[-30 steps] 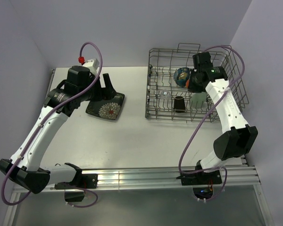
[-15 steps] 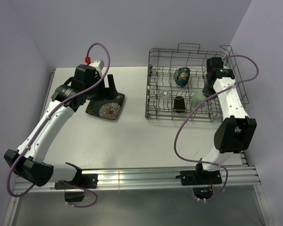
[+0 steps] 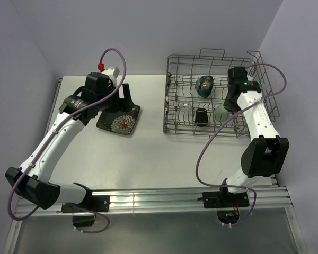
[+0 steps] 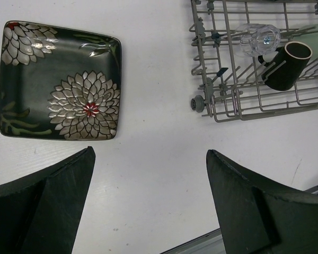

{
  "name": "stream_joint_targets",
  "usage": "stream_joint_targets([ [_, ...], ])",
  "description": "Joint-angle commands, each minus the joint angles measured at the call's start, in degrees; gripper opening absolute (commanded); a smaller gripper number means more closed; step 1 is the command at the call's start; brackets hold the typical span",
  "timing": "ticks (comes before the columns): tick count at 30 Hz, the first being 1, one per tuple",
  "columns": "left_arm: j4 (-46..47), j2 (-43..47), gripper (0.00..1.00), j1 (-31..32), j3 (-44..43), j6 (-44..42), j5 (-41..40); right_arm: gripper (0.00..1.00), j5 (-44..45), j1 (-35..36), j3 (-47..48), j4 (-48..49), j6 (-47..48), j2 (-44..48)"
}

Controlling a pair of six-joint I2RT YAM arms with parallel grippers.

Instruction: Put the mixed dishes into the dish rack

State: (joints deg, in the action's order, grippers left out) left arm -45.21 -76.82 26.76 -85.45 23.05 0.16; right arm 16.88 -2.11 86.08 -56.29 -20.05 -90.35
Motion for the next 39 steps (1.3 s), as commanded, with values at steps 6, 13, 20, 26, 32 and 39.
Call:
stream_joint_targets([
  [6,1.3,0.6,0.92,0.6,0.3,-2.0,0.2,0.0,-2.5,7.6,7.5,4.4,0.9,-4.8],
  [13,0.1,0.7,0.92,0.7,-0.2,-1.9,-1.9,0.0,-3.8,8.1,11.6,5.5,1.6,-10.5],
  [20,-0.6,0.4,0.92,0.7,-0.5,-1.8,-1.8,0.0,-6.0,8.3,12.5,7.1,1.2,-14.3],
  [26,-1.1,0.3,0.92,0.6,0.1,-1.4,-1.9,0.0,-5.5,8.4,11.3,6.9,0.8,-15.0],
  [32,-0.8,0.0,0.92,0.2,0.7,-1.3,-1.7,0.0,-5.5,8.4,8.0,7.5,0.4,-14.1],
  [39,-0.1,-0.8,0.92,0.0,1.2,-0.9,-1.7,0.0,-5.0,9.0,3.3,8.6,-0.3,-12.0],
])
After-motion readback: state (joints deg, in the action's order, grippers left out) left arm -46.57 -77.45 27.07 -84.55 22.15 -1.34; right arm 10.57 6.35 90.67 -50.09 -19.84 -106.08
